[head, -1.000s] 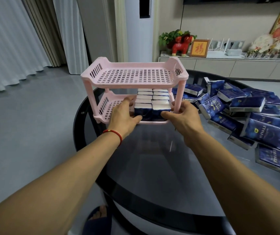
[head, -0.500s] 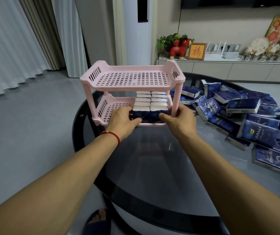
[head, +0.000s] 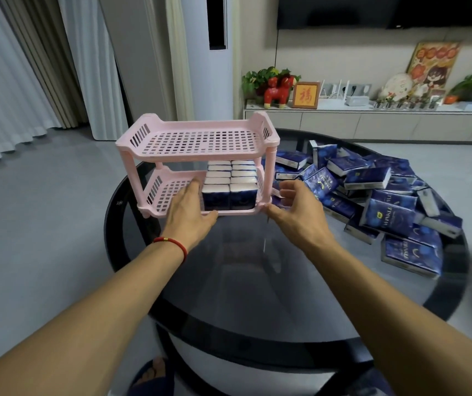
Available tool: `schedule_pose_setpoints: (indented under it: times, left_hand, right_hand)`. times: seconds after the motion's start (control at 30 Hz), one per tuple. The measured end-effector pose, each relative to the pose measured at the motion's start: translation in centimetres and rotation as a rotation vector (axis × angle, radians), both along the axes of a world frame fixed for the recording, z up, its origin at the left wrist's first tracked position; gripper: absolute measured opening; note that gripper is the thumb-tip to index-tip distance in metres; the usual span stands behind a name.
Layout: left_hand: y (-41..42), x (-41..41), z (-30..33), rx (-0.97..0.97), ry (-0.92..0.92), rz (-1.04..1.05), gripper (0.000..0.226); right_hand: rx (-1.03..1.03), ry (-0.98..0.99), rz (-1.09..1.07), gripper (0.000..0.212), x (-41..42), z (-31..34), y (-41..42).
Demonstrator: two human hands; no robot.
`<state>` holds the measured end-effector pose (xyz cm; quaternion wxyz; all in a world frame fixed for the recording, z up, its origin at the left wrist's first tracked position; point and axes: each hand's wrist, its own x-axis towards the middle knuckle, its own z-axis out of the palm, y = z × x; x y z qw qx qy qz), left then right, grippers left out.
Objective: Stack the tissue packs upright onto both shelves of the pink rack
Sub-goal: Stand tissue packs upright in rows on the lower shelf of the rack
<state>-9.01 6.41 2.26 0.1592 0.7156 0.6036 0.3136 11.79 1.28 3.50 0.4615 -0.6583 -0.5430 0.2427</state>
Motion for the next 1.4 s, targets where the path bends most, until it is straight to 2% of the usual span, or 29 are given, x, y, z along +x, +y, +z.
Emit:
schedule_pose_setpoints:
  times: [0.07, 0.2, 0.27, 0.37, 0.5, 0.6, 0.67, 0.73, 0.83, 0.87, 0.93, 1.03, 1.1, 1.2, 1.3, 1.33, 1.4]
  left_hand:
    - [-1.3, 0.4, 0.0, 0.026, 0.002, 0.040, 0.079]
    - [-5.1, 2.5, 1.0, 0.136, 0.001, 0.094, 0.065]
    - [-6.6, 4.1, 1.1, 0.232, 0.048, 0.030, 0.062]
    - [-8.0, 6.7, 0.5, 0.274, 0.049, -0.117, 0.059]
    - [-8.9, 9.6, -0.3, 0.266, 0.036, -0.259, 0.058]
    - [-9.0, 11.2, -0.4, 0.209, 0.022, -0.340, 0.055]
    - [-9.3, 12.1, -0.2, 0.173, -0.008, -0.401, 0.056]
    - [-9.4, 12.8, 0.4, 0.115, -0.091, -0.445, 0.057]
    - [-9.6, 13.5, 1.4, 0.044, -0.214, -0.479, 0.060]
    - [-9.7, 13.6, 1.6, 0.026, -0.254, -0.494, 0.061]
    - [-9.9, 13.6, 2.1, -0.027, -0.327, -0.522, 0.065]
    - [-10.1, 13.4, 2.4, -0.128, -0.452, -0.561, 0.063]
    - [-9.9, 13.2, 2.4, -0.189, -0.555, -0.553, 0.055]
    - [-9.4, 12.4, 2.1, -0.298, -0.664, -0.467, 0.044]
    - [-8.5, 11.5, 1.1, -0.303, -0.638, -0.359, 0.038]
    - [-8.3, 11.2, 1.0, -0.307, -0.622, -0.348, 0.037]
    - [-8.1, 10.7, 0.8, -0.312, -0.584, -0.353, 0.042]
  right_hand:
    - [-0.004, -0.079, -0.027, 0.051, 1.0, 0.2, -1.2]
    - [-0.040, -0.244, -0.184, 0.040, 4.0, 1.2, -3.8]
    - [-0.015, -0.325, -0.291, 0.040, 6.3, 1.5, -5.0]
    - [-0.076, -0.583, -0.429, 0.048, 10.2, 1.2, -6.5]
    - [-0.249, -0.738, -0.336, 0.067, 13.8, 0.1, -7.5]
    - [-0.203, -0.757, -0.304, 0.064, 14.7, -0.4, -7.4]
    - [-0.124, -0.690, -0.272, 0.057, 15.0, 0.0, -7.5]
    - [-0.016, -0.487, -0.181, 0.048, 15.1, 0.8, -8.1]
    - [-0.049, 0.152, -0.013, 0.025, 14.0, 2.9, -9.3]
    - [-0.104, 0.325, 0.055, 0.028, 13.5, 3.4, -9.7]
    - [-0.202, 0.493, 0.164, 0.037, 12.7, 3.6, -10.1]
    - [-0.282, 0.594, 0.267, 0.039, 11.4, 3.6, -10.3]
    - [-0.310, 0.515, 0.316, 0.042, 11.1, 3.7, -10.4]
    - [-0.222, 0.148, 0.167, 0.034, 12.5, 3.9, -10.3]
    - [-0.124, -0.292, -0.094, 0.018, 16.1, 4.1, -10.9]
    - [-0.146, -0.428, -0.140, 0.016, 17.2, 4.1, -11.2]
    - [-0.243, -0.572, -0.115, 0.013, 18.3, 3.9, -12.0]
